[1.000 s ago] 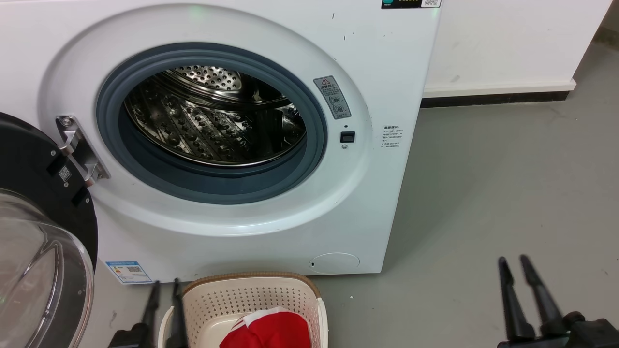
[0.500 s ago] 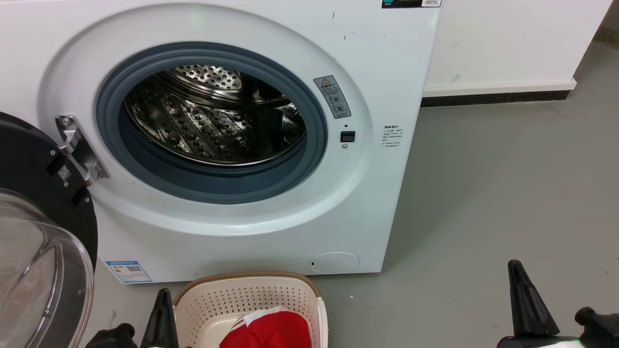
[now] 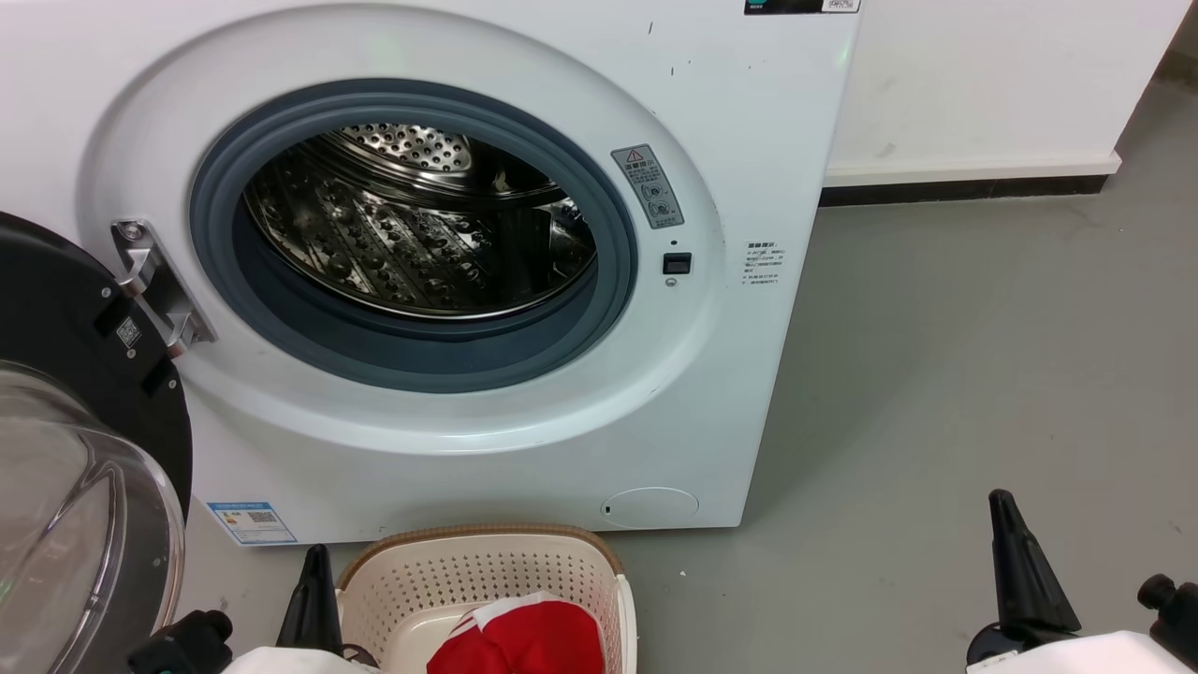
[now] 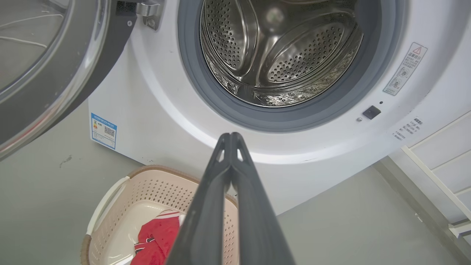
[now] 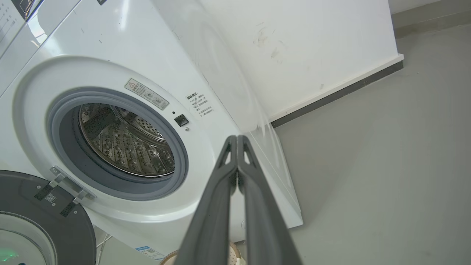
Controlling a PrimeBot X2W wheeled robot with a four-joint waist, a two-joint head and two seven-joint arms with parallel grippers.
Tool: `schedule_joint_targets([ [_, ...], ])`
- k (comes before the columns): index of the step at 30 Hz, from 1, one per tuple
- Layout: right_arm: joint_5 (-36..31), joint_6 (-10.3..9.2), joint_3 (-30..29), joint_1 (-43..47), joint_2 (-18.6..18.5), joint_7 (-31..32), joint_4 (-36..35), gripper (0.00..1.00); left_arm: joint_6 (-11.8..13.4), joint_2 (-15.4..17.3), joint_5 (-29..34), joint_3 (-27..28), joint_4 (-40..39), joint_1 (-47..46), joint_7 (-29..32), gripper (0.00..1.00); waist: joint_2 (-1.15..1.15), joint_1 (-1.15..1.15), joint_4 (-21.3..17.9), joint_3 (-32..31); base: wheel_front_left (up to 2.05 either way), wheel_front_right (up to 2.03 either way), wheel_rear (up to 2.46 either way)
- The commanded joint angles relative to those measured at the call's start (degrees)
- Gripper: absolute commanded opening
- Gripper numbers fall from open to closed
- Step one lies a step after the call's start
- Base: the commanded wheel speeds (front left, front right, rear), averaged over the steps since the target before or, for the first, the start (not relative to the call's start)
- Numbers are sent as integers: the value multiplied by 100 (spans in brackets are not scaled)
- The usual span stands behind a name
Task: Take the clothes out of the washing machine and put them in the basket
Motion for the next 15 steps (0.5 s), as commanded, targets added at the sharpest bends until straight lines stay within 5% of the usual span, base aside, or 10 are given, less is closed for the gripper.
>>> schedule_joint_targets([
  [1,320,-1,-6,-192,-54,50,-9,0,-52,11,-294,39,-36,-174,73,0,0,0,5,2,0,0,0],
  [15,1557,-1,-38,-439,-92,303,245,0,-203,13,-1472,124,91,-394,360,0,0,0,34,14,0,0,0],
])
